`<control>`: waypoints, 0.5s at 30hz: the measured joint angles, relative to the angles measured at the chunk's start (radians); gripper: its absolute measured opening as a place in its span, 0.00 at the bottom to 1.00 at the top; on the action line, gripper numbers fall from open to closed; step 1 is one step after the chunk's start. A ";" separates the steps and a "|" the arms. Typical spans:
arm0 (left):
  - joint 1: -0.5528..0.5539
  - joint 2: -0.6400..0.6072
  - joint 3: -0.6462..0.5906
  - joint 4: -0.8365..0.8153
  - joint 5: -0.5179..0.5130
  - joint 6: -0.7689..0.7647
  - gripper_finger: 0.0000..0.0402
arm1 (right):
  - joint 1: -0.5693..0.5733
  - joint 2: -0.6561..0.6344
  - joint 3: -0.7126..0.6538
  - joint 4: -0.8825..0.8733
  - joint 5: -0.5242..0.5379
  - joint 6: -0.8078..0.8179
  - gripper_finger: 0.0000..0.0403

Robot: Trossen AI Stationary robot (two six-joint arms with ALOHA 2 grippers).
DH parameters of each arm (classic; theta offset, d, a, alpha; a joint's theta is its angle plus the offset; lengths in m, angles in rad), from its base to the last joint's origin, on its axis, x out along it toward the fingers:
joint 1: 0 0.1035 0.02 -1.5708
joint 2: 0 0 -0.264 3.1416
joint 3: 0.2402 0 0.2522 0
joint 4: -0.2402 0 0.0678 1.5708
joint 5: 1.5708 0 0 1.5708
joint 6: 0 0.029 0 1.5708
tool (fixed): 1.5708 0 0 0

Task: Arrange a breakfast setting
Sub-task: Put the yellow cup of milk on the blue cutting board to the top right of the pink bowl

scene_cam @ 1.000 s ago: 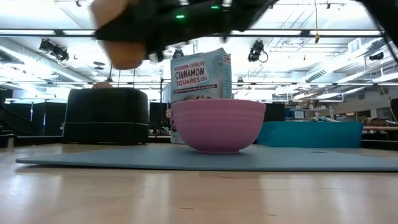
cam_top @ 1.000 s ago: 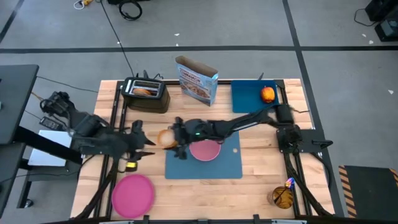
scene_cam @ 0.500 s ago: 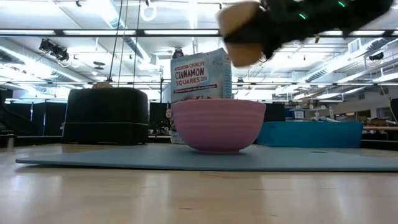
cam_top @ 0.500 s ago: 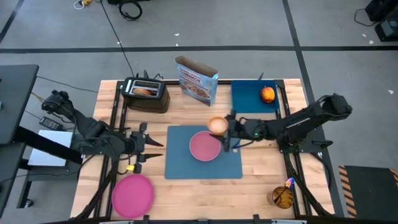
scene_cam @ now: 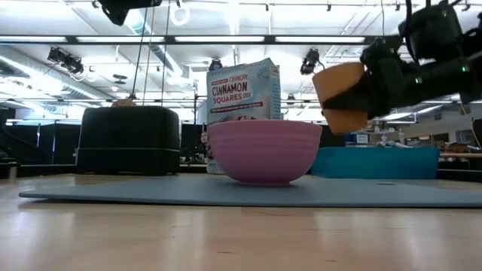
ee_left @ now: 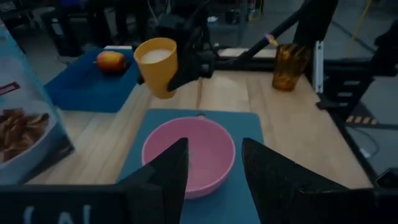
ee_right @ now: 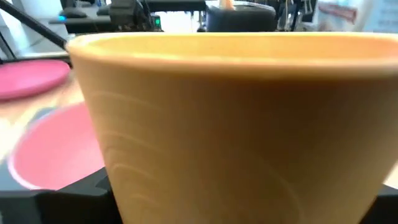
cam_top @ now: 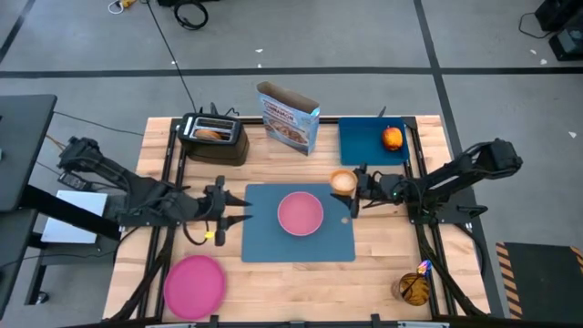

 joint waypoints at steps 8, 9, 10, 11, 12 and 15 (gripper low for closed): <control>0.046 0.000 -0.013 0.091 0.060 0.009 0.39 | -0.065 0.227 -0.036 0.292 -0.110 -0.034 0.76; 0.046 0.000 -0.013 0.098 0.060 0.010 0.39 | -0.069 0.266 -0.036 0.323 -0.114 -0.035 0.76; 0.046 0.000 -0.013 0.102 0.061 0.010 0.39 | -0.073 0.308 -0.036 0.353 -0.117 -0.034 0.76; 0.045 0.000 -0.013 0.102 0.061 0.010 0.39 | -0.075 0.346 -0.038 0.386 -0.117 -0.034 0.76; 0.044 0.000 -0.013 0.100 0.062 0.010 0.39 | -0.077 0.382 -0.038 0.426 -0.117 -0.036 0.76; 0.044 0.000 -0.013 0.100 0.062 0.006 0.39 | -0.084 0.492 -0.036 0.560 -0.117 -0.037 0.76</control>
